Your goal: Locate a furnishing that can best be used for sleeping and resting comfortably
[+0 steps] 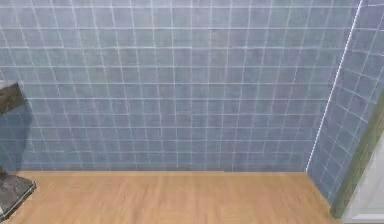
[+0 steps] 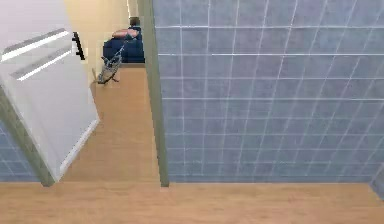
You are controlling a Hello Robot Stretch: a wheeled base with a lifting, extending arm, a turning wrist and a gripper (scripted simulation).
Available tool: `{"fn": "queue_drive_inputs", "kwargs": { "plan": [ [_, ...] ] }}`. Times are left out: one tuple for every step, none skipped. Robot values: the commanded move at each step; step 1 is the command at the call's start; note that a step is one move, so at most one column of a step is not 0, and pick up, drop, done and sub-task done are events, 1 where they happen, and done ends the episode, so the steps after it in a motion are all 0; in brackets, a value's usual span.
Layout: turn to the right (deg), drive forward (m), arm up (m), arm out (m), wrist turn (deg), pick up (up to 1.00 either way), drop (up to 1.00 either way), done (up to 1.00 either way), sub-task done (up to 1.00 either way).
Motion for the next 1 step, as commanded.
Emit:
{"fn": "queue_drive_inputs", "kwargs": {
  "plan": [
    [45.0, 0.0, 0.0, 0.0, 0.0, 0.0, 0.0, 0.0, 0.0]
  ]
}}
